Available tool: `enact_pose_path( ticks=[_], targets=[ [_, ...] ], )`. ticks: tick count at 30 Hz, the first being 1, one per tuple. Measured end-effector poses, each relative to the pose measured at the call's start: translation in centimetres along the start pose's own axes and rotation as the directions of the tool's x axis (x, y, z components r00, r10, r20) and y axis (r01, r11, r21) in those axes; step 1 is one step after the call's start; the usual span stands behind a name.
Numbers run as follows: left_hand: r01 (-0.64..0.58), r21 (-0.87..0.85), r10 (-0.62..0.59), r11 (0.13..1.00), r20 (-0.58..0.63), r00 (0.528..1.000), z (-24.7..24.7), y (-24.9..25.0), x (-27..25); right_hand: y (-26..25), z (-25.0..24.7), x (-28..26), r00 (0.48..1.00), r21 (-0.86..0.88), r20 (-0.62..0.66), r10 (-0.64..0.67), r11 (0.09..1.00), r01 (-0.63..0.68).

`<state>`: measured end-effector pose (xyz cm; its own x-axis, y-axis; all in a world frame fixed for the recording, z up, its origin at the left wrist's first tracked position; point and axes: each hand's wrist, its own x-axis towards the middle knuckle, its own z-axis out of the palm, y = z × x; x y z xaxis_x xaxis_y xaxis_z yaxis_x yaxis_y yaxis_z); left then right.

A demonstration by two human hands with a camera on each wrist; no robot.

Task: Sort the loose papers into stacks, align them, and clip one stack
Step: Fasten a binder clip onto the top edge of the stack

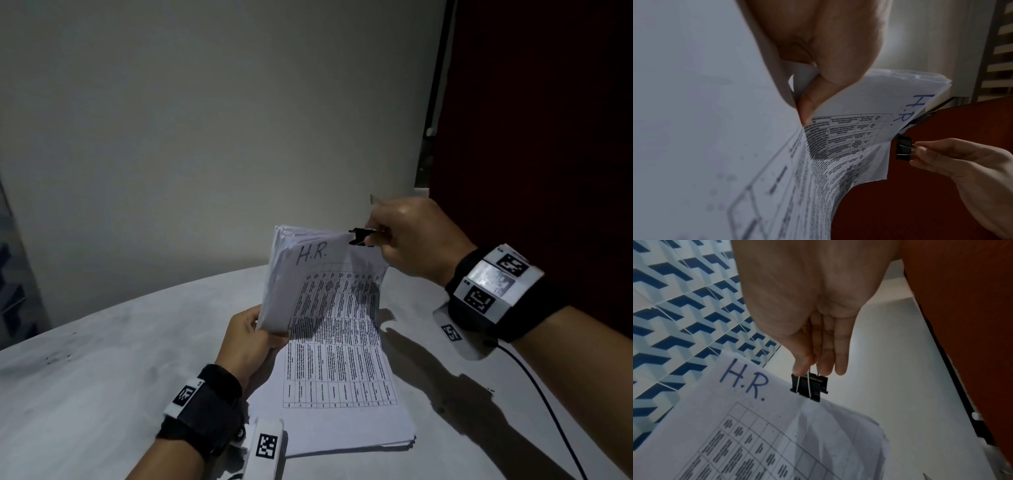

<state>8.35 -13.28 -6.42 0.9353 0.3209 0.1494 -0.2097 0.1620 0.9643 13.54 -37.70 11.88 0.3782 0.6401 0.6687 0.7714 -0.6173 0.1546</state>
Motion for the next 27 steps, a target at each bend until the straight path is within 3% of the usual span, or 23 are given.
enact_pose_path(
  ticks=[8, 27],
  targets=[
    [-0.027, -0.126, 0.033, 0.992, 0.042, 0.999, 1.3, 1.2, -0.9, 0.3, -0.6, 0.2, 1.0, -0.036, 0.027, 0.01, 0.999, -0.009],
    [-0.02, -0.025, 0.02, 0.999, 0.01, 1.0, 0.4, 0.1, 0.1, -0.2, -5.2, 4.0, 0.94, 0.093, 0.332, 0.076, 0.989, -0.113]
  ],
)
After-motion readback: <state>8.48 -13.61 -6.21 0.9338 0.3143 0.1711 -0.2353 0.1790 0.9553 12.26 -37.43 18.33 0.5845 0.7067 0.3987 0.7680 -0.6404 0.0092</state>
